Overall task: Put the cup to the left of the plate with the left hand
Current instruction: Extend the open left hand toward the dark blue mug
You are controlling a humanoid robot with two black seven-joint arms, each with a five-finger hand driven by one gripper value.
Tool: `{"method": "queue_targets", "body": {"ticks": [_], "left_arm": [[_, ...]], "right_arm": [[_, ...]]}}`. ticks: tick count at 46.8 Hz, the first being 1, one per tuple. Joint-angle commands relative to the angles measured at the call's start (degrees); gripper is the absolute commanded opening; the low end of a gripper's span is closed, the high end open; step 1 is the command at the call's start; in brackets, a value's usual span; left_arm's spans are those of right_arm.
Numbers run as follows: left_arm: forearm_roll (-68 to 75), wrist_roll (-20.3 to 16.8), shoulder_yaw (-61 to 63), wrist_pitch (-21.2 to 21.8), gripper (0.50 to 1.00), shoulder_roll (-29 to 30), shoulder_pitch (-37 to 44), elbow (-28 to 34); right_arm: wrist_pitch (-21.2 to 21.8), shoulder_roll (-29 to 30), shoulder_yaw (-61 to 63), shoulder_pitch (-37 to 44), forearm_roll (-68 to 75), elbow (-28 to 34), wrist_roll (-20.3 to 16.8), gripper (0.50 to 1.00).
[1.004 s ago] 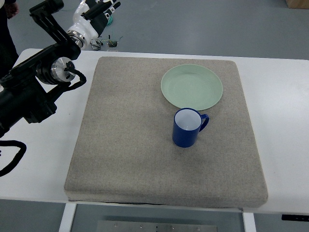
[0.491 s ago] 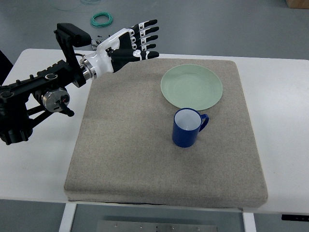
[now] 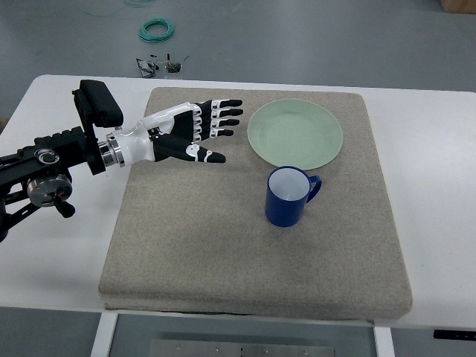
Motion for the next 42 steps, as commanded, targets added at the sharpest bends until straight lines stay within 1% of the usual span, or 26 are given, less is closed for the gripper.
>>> {"method": "queue_targets", "body": {"ticks": [1, 10, 20, 26, 34, 42], "left_arm": [[0.22, -0.06, 0.07, -0.57, 0.994, 0.13, 1.10, -0.10], [0.92, -0.06, 0.08, -0.66, 0.992, 0.13, 3.12, -1.50], [5.67, -0.06, 0.25, -0.57, 0.994, -0.75, 3.91, -2.03], [5.67, 0.03, 0.60, -0.48, 0.994, -1.63, 4.35, -1.33], [5.75, 0.03, 0.60, -0.31, 0.994, -4.27, 4.35, 1.22], [5.75, 0.20, 0.78, -0.57, 0.994, -5.23, 4.00, 1.57]], "right_arm": [[0.00, 0.00, 0.00, 0.00, 0.00, 0.00, 0.00, 0.934], [0.00, 0.00, 0.00, 0.00, 0.00, 0.00, 0.00, 0.934], [0.00, 0.00, 0.00, 0.00, 0.00, 0.00, 0.00, 0.934], [0.00, 0.00, 0.00, 0.00, 0.00, 0.00, 0.00, 0.934], [0.00, 0.00, 0.00, 0.00, 0.00, 0.00, 0.00, 0.934], [0.00, 0.00, 0.00, 0.00, 0.00, 0.00, 0.00, 0.934]]}}
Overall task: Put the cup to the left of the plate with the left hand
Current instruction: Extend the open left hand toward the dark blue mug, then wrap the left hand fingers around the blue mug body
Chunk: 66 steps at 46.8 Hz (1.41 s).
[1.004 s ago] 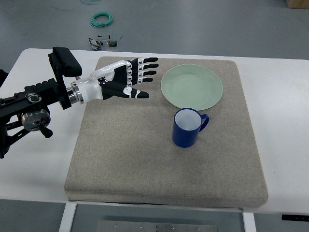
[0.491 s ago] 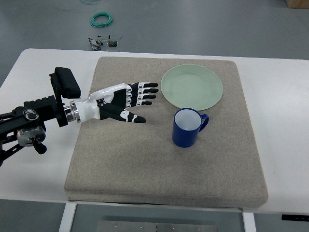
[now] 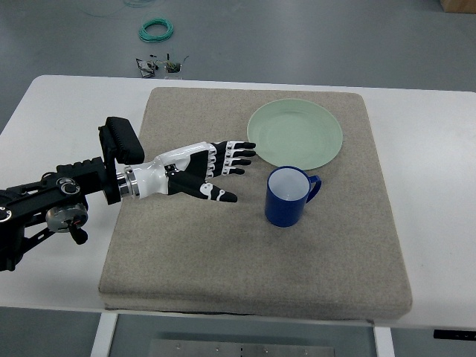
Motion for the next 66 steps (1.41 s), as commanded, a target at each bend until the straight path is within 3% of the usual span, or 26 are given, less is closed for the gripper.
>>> {"method": "queue_targets", "body": {"ticks": [1, 18, 66], "left_arm": [[0.09, 0.06, 0.28, -0.11, 0.994, -0.36, -0.21, 0.02], [1.40, 0.32, 2.57, 0.07, 0.994, -3.08, -0.65, 0.81], [2.64, 0.50, 2.65, 0.42, 0.994, -12.31, -2.58, 10.57]], "right_arm": [[0.00, 0.00, 0.00, 0.00, 0.00, 0.00, 0.00, 0.934], [0.00, 0.00, 0.00, 0.00, 0.00, 0.00, 0.00, 0.934], [0.00, 0.00, 0.00, 0.00, 0.00, 0.00, 0.00, 0.934]]}}
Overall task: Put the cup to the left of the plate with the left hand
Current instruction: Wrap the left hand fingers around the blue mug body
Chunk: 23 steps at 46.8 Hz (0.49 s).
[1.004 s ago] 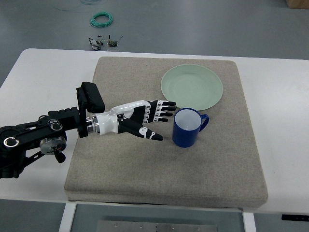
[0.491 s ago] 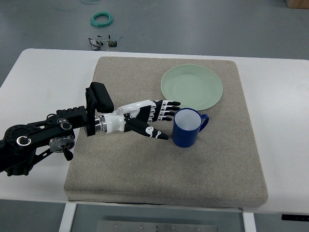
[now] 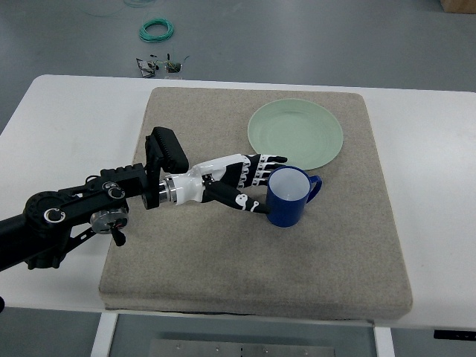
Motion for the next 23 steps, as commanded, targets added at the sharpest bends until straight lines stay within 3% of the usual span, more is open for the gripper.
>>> {"method": "queue_targets", "body": {"ticks": [1, 23], "left_arm": [[-0.01, 0.00, 0.00, -0.03, 0.994, -0.77, -0.21, 0.77], [-0.01, 0.09, 1.05, -0.47, 0.994, -2.62, -0.56, 1.13]], "right_arm": [[0.00, 0.00, 0.00, 0.00, 0.00, 0.00, 0.00, 0.934], [0.00, 0.00, 0.00, 0.00, 0.00, 0.00, 0.00, 0.934]]}}
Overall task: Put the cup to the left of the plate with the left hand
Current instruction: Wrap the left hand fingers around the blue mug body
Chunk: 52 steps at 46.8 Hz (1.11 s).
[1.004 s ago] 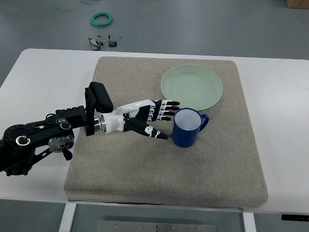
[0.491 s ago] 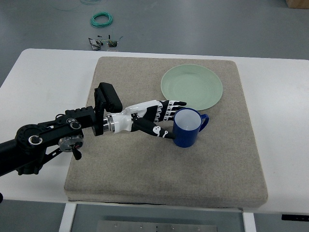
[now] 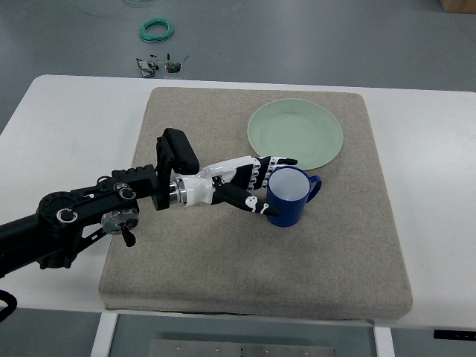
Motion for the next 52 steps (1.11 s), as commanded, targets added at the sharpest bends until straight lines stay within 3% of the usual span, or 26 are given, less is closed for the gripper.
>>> {"method": "queue_targets", "body": {"ticks": [1, 20, 32, 39, 48, 52], "left_arm": [[-0.01, 0.01, 0.61, 0.08, 0.994, -0.56, -0.12, 0.08], [-0.01, 0.01, 0.79, 0.52, 0.977, -1.26, -0.47, 1.40], [-0.01, 0.01, 0.79, 0.61, 0.894, -2.58, -0.82, 4.22], [-0.01, 0.01, 0.79, 0.44, 0.819, -3.28, -1.17, 4.22], [-0.01, 0.01, 0.79, 0.35, 0.810, -3.81, -1.17, 4.22], [-0.01, 0.01, 0.79, 0.26, 0.752, -3.81, -1.17, 4.30]], "right_arm": [[0.00, 0.00, 0.00, 0.00, 0.00, 0.00, 0.00, 0.934], [0.00, 0.00, 0.00, 0.00, 0.00, 0.00, 0.00, 0.934], [0.00, 0.00, 0.00, 0.00, 0.00, 0.00, 0.00, 0.934], [0.00, 0.00, 0.00, 0.00, 0.00, 0.00, 0.00, 0.934], [0.00, 0.00, 0.00, 0.00, 0.00, 0.00, 0.00, 0.934], [0.00, 0.00, 0.00, 0.00, 0.00, 0.00, 0.00, 0.934]]}}
